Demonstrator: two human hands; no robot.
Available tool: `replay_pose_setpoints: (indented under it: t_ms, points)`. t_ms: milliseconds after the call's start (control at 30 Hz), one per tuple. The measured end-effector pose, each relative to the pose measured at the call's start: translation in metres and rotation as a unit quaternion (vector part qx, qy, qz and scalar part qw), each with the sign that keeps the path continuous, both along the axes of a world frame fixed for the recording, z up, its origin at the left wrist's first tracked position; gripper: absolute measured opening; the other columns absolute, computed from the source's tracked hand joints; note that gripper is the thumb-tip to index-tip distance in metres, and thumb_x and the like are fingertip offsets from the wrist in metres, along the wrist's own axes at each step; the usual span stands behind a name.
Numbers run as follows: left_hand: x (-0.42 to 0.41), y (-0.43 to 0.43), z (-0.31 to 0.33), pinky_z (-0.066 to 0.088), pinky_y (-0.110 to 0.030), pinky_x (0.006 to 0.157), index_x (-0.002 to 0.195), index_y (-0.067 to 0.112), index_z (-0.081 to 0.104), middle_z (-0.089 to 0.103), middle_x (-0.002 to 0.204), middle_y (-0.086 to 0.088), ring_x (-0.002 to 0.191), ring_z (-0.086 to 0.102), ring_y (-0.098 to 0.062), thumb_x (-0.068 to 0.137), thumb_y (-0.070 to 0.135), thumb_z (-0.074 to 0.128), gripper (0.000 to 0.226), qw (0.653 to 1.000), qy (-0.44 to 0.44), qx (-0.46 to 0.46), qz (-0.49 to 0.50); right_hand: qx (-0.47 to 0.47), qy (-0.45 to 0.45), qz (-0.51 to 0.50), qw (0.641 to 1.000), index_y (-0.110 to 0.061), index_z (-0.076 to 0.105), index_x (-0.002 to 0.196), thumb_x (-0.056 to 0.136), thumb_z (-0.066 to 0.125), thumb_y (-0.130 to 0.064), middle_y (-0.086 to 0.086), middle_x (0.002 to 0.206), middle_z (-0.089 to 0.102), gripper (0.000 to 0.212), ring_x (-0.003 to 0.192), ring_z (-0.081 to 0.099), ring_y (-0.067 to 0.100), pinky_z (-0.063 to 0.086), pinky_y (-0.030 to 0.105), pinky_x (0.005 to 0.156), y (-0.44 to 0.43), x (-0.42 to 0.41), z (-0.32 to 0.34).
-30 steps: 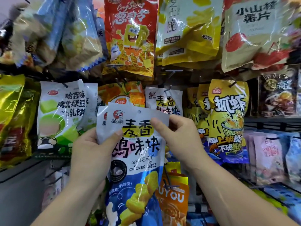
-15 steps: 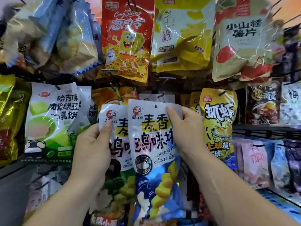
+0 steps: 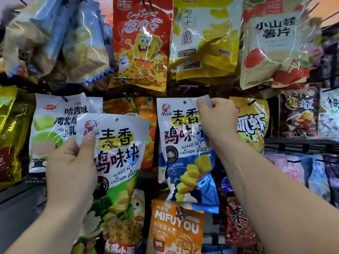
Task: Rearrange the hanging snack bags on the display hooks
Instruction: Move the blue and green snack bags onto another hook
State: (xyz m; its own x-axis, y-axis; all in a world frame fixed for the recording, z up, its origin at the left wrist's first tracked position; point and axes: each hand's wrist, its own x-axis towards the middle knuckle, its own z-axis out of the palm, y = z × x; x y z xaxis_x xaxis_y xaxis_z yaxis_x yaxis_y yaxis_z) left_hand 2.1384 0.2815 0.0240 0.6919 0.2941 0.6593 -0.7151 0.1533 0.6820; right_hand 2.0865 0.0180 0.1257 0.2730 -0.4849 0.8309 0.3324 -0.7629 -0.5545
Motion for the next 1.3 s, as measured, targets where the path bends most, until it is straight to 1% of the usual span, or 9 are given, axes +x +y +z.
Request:
replay_pose_setpoints:
  t_ms: [267,433,567,633,733,800,900,1167,1300]
  points:
    - [-0.008,-0.008,0.000,0.019,-0.034,0.061,0.070,0.010,0.023,0.020,0.052,0.011,0.052,0.021,-0.012,0.105,0.039,0.058,0.058,1.000,-0.011,0.009,-0.022,0.072,0.012,0.027,0.997,-0.017,0.035,0.051,0.093,0.067,-0.028,0.001,0.050,0.033,0.054,0.049,0.031,0.021,0.025,0.030,0.053,-0.002,0.014,-0.003]
    - [-0.008,-0.014,-0.004,0.022,-0.030,0.061,0.075,0.003,0.038,0.038,0.065,0.012,0.045,0.035,0.004,0.105,0.037,0.059,0.050,0.998,-0.006,-0.011,-0.061,0.020,0.040,-0.045,0.998,-0.012,0.047,0.065,0.099,0.064,-0.040,0.000,0.059,0.046,0.047,0.053,0.039,0.016,0.023,0.030,0.049,-0.003,0.018,-0.014]
    - [-0.012,-0.015,-0.006,0.024,-0.031,0.064,0.083,-0.012,0.038,0.039,0.081,-0.002,0.056,0.040,-0.001,0.103,0.040,0.060,0.059,0.998,0.004,-0.012,-0.069,-0.043,0.010,-0.055,0.998,-0.012,0.061,0.101,0.102,0.062,-0.035,-0.008,0.077,0.054,0.023,0.066,0.048,0.005,0.032,0.027,0.055,-0.001,0.014,-0.030]
    - [-0.012,-0.016,-0.005,0.019,-0.030,0.063,0.089,-0.015,0.044,0.038,0.090,0.001,0.054,0.037,0.006,0.104,0.039,0.060,0.059,0.998,0.004,-0.006,-0.067,-0.048,-0.008,-0.040,0.998,-0.016,0.054,0.134,0.101,0.065,-0.032,0.001,0.109,0.066,0.039,0.092,0.062,0.014,0.047,0.027,0.075,0.001,0.013,-0.036]
    - [-0.009,-0.014,-0.007,0.026,-0.032,0.069,0.090,-0.008,0.050,0.043,0.090,0.003,0.058,0.042,0.002,0.103,0.042,0.060,0.053,0.996,-0.001,-0.002,-0.089,-0.141,-0.059,-0.066,0.986,-0.016,0.039,0.152,0.095,0.073,-0.033,0.010,0.155,0.041,0.069,0.145,0.038,0.021,0.032,0.023,0.114,0.009,0.007,-0.046]
    - [-0.008,-0.012,-0.008,0.033,-0.042,0.082,0.096,-0.012,0.049,0.046,0.093,-0.001,0.082,0.044,-0.014,0.102,0.046,0.061,0.060,0.996,-0.011,0.004,-0.087,-0.283,-0.078,-0.150,0.944,-0.017,0.048,0.149,0.092,0.074,-0.038,0.016,0.161,0.035,0.066,0.153,0.028,0.032,0.027,0.040,0.124,0.010,0.007,-0.056]
    - [-0.007,-0.010,-0.011,0.034,-0.044,0.083,0.101,-0.010,0.050,0.047,0.096,-0.002,0.087,0.043,-0.022,0.096,0.057,0.063,0.069,0.996,-0.018,0.002,-0.092,-0.448,-0.010,-0.201,0.871,-0.024,0.058,0.144,0.093,0.069,-0.046,0.015,0.166,0.033,0.056,0.156,0.023,0.039,0.021,0.060,0.125,0.005,0.019,-0.073]
    - [-0.011,-0.009,-0.015,0.049,-0.039,0.080,0.079,0.030,0.077,0.070,0.083,-0.005,0.080,0.063,-0.023,0.103,0.038,0.060,0.031,0.992,0.011,-0.006,-0.123,-0.423,0.203,-0.243,0.849,-0.038,0.025,0.163,0.104,0.034,-0.062,0.005,0.175,-0.001,0.064,0.161,-0.008,0.034,-0.007,0.062,0.126,-0.009,0.047,-0.073]
    - [-0.010,-0.005,-0.016,0.044,-0.044,0.084,0.086,0.026,0.076,0.060,0.093,-0.004,0.087,0.055,-0.024,0.096,0.053,0.066,0.031,0.990,0.007,0.010,-0.139,-0.404,0.264,-0.234,0.844,-0.040,0.010,0.164,0.106,0.028,-0.061,0.004,0.174,-0.015,0.064,0.159,-0.018,0.033,-0.011,0.063,0.125,-0.004,0.057,-0.068]
